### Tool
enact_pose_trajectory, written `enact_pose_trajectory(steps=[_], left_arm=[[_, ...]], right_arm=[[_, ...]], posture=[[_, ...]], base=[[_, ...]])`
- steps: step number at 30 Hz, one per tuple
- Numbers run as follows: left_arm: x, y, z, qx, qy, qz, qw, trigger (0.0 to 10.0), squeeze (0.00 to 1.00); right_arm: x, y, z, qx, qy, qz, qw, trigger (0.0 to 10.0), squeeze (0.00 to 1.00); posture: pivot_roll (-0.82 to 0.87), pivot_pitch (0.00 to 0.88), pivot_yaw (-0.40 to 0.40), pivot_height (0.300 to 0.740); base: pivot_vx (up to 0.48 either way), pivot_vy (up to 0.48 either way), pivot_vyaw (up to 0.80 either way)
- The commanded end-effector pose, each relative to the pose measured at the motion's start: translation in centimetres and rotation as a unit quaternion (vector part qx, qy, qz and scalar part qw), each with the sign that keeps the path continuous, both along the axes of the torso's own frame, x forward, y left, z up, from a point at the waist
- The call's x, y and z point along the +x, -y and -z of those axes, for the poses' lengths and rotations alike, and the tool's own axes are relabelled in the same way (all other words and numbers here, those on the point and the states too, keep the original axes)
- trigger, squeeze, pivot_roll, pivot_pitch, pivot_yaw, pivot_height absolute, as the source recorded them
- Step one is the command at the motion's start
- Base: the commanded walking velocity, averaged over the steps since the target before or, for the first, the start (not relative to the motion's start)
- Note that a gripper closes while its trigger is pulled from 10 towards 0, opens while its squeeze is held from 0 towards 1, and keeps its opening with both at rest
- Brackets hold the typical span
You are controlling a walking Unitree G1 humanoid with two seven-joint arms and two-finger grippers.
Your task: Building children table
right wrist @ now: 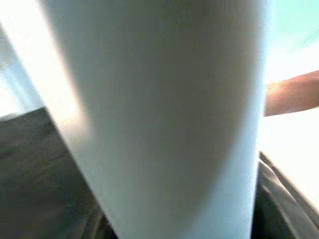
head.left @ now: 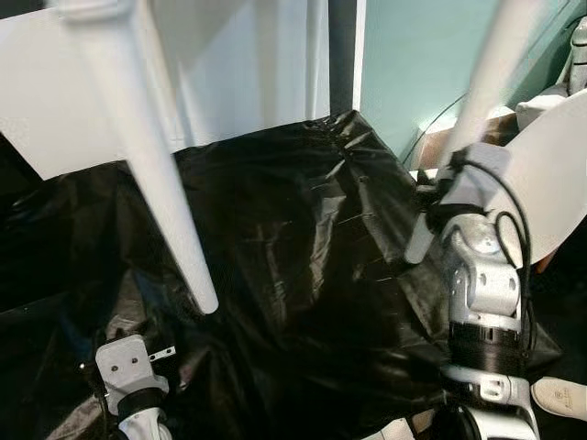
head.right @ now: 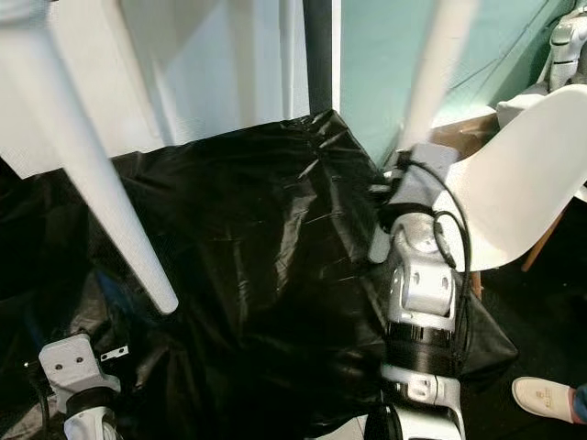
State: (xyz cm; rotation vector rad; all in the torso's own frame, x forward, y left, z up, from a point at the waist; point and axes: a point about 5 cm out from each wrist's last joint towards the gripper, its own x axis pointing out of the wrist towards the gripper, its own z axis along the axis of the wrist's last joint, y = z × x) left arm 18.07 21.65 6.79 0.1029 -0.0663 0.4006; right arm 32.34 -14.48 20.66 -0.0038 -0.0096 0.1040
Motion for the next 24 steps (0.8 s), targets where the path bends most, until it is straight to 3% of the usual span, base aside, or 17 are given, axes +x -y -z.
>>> enact_pose_trajectory(steps=[1,13,24], left_arm=[[-0.3,-0.1,0.6,-0.005,-0.010,0.000,1.000,10.0,0.00],[-0.7,-0.1,1.4,-0.006,-0.019,0.005,1.000,10.0,0.00],[-0.9,-0.1,1.9,-0.007,-0.022,0.007,1.000,10.0,0.00]], right_arm=[[-0.3,-2.1,0.8,0.007,-0.030,-0.077,0.997,0.0,0.00],[-1.8,-2.8,0.2,-0.054,-0.007,-0.125,0.991,0.0,0.00],[-1.8,-3.3,-0.1,-0.093,0.010,-0.143,0.985,0.0,0.00]], posture=[[-0.07,0.003,0.090,0.740],[-0.07,0.006,0.090,0.740],[-0.06,0.000,0.081,0.740]], base=[[0.000,0.000,0.00],[0.000,0.000,0.00],[0.000,0.000,0.00]])
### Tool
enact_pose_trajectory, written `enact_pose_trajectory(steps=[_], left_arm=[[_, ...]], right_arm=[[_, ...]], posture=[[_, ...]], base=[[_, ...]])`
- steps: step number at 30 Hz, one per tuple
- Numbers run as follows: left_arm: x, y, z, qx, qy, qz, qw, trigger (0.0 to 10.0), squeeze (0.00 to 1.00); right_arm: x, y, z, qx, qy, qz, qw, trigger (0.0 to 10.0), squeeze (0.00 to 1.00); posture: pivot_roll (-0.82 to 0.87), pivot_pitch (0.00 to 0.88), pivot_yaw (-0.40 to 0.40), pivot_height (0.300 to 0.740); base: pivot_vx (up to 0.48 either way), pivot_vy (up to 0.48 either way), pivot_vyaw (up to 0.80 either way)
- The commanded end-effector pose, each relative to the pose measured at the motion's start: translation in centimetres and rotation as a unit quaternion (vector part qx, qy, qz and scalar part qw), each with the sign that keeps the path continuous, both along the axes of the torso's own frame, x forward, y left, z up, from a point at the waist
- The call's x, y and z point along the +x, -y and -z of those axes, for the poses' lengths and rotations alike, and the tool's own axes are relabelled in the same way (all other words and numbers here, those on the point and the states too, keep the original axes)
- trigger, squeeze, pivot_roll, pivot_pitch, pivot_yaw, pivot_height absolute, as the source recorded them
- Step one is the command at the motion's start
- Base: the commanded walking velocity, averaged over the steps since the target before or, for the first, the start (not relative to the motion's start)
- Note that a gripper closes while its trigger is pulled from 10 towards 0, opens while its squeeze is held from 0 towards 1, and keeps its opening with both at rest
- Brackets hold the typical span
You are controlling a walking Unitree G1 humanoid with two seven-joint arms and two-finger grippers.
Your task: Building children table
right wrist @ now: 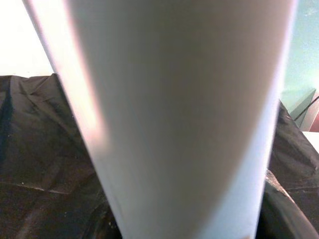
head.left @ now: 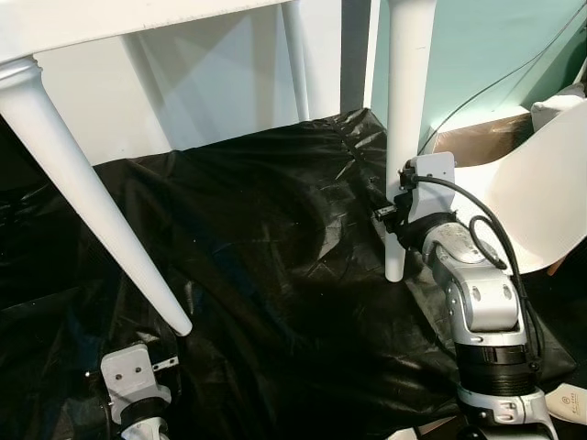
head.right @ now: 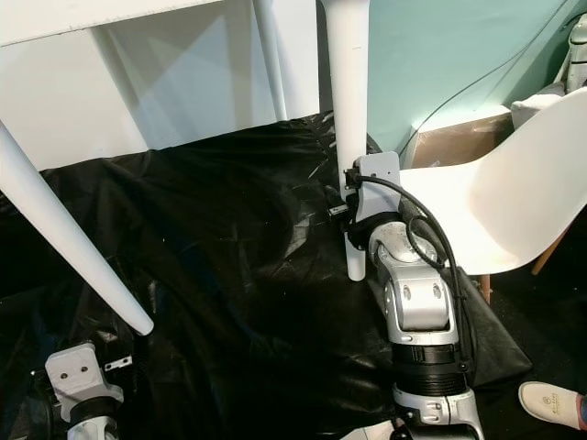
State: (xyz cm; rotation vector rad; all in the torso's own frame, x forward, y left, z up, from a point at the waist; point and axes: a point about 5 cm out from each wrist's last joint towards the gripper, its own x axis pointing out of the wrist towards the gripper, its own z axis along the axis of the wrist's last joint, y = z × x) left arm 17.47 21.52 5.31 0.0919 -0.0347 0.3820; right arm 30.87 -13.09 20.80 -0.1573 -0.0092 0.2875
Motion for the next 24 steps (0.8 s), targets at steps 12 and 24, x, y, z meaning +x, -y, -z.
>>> enact_pose_trajectory(steps=[12,24], left_arm=[[1.6,1.3,-1.8,-0.030,0.047,0.057,0.997,10.0,0.00],[1.6,4.6,-5.4,-0.090,0.114,0.210,0.967,10.0,0.00]], right_arm=[[-0.7,-2.5,0.6,-0.035,0.010,-0.069,0.997,0.0,0.00],[-0.9,-2.4,1.2,-0.048,0.007,-0.072,0.996,0.0,0.00]], posture=[[-0.06,0.000,0.078,0.740],[-0.07,0.000,0.074,0.740]], base=[[0.000,0.000,0.00],[0.000,0.000,0.00]])
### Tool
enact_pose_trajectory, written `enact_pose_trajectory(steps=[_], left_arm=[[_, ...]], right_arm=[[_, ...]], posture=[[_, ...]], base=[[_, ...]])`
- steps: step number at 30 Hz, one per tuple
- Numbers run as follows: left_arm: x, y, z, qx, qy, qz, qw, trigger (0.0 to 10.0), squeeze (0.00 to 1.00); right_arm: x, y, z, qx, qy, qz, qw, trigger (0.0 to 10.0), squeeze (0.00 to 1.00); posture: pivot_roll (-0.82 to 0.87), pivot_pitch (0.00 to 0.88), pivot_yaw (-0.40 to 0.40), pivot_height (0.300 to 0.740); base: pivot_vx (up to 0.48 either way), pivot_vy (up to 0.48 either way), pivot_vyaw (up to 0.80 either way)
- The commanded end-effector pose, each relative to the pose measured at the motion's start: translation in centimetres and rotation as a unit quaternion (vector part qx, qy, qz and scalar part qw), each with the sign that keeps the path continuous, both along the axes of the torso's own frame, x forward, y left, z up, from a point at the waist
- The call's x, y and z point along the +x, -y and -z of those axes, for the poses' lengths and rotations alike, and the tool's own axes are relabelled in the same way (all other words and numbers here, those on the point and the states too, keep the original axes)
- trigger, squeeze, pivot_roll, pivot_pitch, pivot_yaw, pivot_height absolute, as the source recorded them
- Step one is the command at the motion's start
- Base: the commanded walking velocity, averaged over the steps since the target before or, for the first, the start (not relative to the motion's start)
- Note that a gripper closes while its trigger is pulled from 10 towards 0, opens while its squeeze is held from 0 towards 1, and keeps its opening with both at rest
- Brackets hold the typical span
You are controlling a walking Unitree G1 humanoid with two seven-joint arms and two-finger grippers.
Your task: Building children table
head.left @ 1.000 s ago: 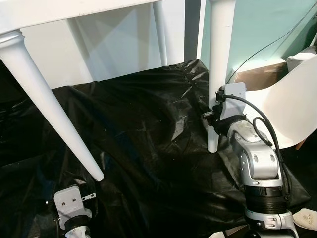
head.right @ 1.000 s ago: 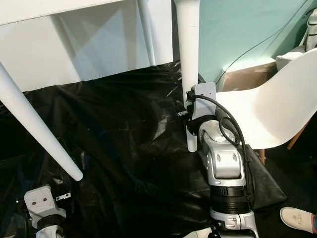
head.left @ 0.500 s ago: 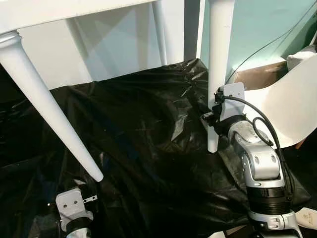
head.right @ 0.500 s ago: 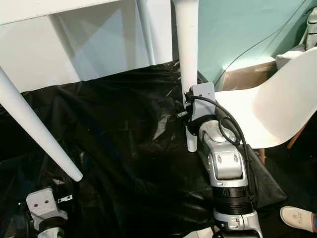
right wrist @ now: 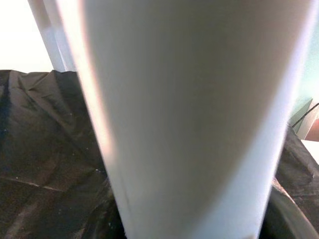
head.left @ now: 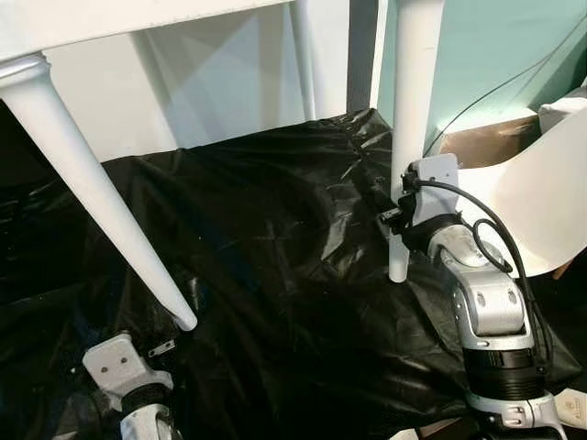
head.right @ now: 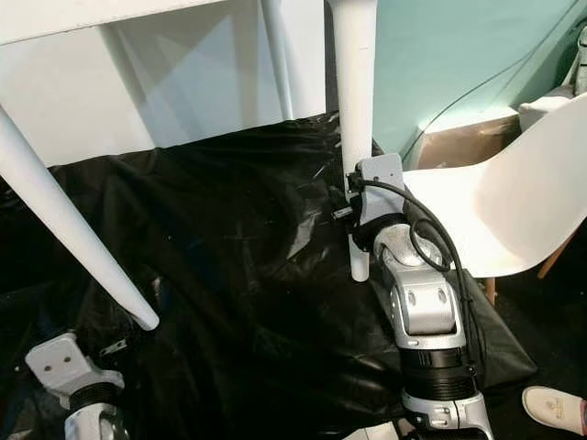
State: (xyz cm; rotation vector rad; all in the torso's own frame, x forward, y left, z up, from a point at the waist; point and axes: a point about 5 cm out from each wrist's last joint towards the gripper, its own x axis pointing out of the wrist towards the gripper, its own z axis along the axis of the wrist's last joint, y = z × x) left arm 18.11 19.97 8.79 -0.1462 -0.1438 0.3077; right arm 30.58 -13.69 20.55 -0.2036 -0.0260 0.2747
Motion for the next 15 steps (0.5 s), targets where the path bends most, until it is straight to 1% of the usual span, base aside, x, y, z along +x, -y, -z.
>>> enact_pose_trajectory(steps=[1,2,3,4,5,6,7,8,9,10,11,12,15], left_arm=[[0.9,3.1,-2.0,0.024,0.060,0.166,0.984,10.0,0.00],[0.6,3.3,-2.1,0.025,0.059,0.181,0.981,10.0,0.00],[0.6,3.3,-2.1,0.025,0.059,0.181,0.981,10.0,0.00],[0.2,3.7,-2.3,0.024,0.058,0.207,0.976,10.0,0.00],[0.2,3.7,-2.3,0.024,0.058,0.207,0.976,10.0,0.00],[-0.1,4.1,-2.5,0.023,0.058,0.229,0.972,10.0,0.00],[-0.2,4.8,-2.8,0.018,0.060,0.258,0.964,10.0,0.00],[-0.2,4.8,-2.8,0.018,0.060,0.258,0.964,10.0,0.00],[-0.3,5.2,-2.9,0.014,0.062,0.275,0.959,10.0,0.00],[-0.3,5.2,-2.9,0.014,0.062,0.275,0.959,10.0,0.00],[-0.2,5.7,-3.4,0.010,0.070,0.298,0.952,10.0,0.00],[-0.2,5.7,-3.4,0.010,0.070,0.298,0.952,10.0,0.00],[-0.1,7.0,-4.4,0.005,0.078,0.356,0.931,10.0,0.00]], right_arm=[[-0.6,-3.0,1.0,-0.027,-0.007,-0.077,0.997,0.0,0.00],[-0.6,-3.0,1.0,-0.028,-0.007,-0.077,0.997,0.0,0.00],[-0.6,-3.0,1.0,-0.028,-0.007,-0.077,0.997,0.0,0.00],[-0.5,-3.0,1.1,-0.029,-0.007,-0.077,0.997,0.0,0.00],[-0.5,-3.0,1.1,-0.029,-0.007,-0.077,0.997,0.0,0.00],[-0.4,-3.0,1.1,-0.030,-0.008,-0.076,0.997,0.0,0.00],[-0.3,-2.9,1.1,-0.031,-0.007,-0.076,0.997,0.0,0.00],[-0.3,-2.9,1.1,-0.031,-0.007,-0.076,0.997,0.0,0.00],[-0.3,-2.9,1.1,-0.032,-0.007,-0.076,0.997,0.0,0.00],[-0.3,-2.9,1.1,-0.032,-0.007,-0.076,0.997,0.0,0.00],[-0.2,-3.0,1.1,-0.033,-0.007,-0.076,0.997,0.0,0.00],[-0.2,-3.0,1.1,-0.033,-0.007,-0.076,0.997,0.0,0.00],[-0.1,-3.0,1.1,-0.037,-0.006,-0.076,0.996,0.0,0.00]], posture=[[-0.06,0.000,0.073,0.740],[-0.06,0.000,0.073,0.740],[-0.06,0.000,0.073,0.740],[-0.06,0.000,0.072,0.740],[-0.06,0.000,0.072,0.740],[-0.06,0.000,0.069,0.740],[-0.05,0.000,0.067,0.740],[-0.05,0.000,0.067,0.740],[-0.05,0.000,0.067,0.740],[-0.05,0.000,0.067,0.740],[-0.05,0.000,0.066,0.740],[-0.05,0.000,0.066,0.740],[-0.06,0.000,0.064,0.740]], base=[[0.000,0.000,0.00],[0.000,0.000,0.00],[0.000,0.000,0.00],[0.000,0.000,0.00],[0.000,0.000,0.00],[0.000,0.000,0.00],[0.000,0.000,0.00],[0.000,0.000,0.00],[0.000,0.000,0.00],[0.000,0.000,0.00],[0.000,0.000,0.00],[0.000,0.000,0.00],[0.000,0.000,0.00]])
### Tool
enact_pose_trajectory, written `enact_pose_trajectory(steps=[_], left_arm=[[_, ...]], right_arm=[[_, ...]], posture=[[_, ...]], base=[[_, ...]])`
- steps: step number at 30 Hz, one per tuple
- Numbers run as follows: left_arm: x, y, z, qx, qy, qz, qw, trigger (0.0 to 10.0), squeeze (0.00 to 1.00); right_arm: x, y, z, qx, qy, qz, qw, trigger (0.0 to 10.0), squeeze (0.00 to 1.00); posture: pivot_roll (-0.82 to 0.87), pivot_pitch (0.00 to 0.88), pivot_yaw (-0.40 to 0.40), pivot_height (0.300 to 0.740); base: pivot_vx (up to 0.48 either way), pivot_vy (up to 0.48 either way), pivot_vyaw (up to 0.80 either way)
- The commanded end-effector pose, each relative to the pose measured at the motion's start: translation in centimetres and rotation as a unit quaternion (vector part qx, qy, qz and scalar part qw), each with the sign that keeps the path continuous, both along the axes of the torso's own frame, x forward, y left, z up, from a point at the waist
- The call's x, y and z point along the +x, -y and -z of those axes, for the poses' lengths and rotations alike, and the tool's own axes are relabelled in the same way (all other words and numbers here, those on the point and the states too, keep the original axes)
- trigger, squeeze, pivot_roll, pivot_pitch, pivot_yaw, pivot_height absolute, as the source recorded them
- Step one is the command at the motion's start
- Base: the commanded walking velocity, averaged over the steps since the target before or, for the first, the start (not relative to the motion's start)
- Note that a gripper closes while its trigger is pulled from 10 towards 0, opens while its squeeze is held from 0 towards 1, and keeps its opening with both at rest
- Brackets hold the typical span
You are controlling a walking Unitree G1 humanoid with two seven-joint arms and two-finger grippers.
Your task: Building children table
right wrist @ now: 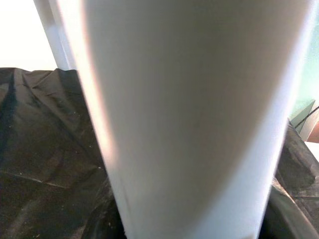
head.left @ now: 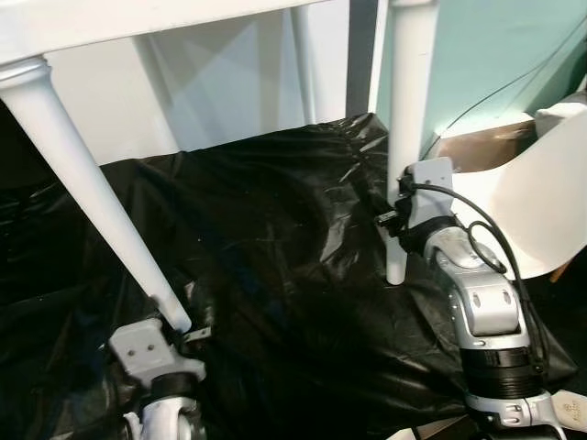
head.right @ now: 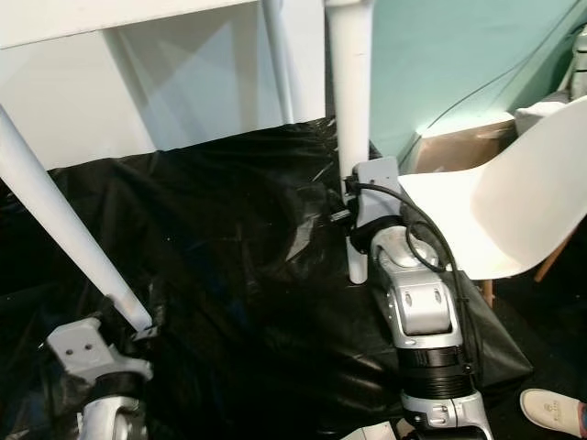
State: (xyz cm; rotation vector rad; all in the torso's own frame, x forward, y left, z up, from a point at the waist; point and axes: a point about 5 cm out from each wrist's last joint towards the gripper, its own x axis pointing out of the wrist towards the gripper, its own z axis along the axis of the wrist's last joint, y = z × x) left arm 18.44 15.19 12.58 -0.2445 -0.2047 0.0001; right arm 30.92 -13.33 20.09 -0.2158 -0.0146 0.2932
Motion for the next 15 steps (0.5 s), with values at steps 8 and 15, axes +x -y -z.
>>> enact_pose_trajectory(steps=[8,15], left_arm=[[0.8,0.7,0.5,0.085,0.026,0.112,0.990,10.0,0.00],[0.7,-1.9,0.3,0.101,0.021,0.026,0.994,10.0,0.00]], right_arm=[[-0.5,-2.6,0.5,-0.031,0.001,-0.067,0.997,0.0,0.00],[-0.6,-2.5,0.4,-0.031,0.005,-0.071,0.997,0.0,0.00]], posture=[[-0.07,0.000,0.062,0.740],[-0.07,0.000,0.053,0.740]], base=[[0.000,0.000,0.00],[0.000,0.000,0.00]])
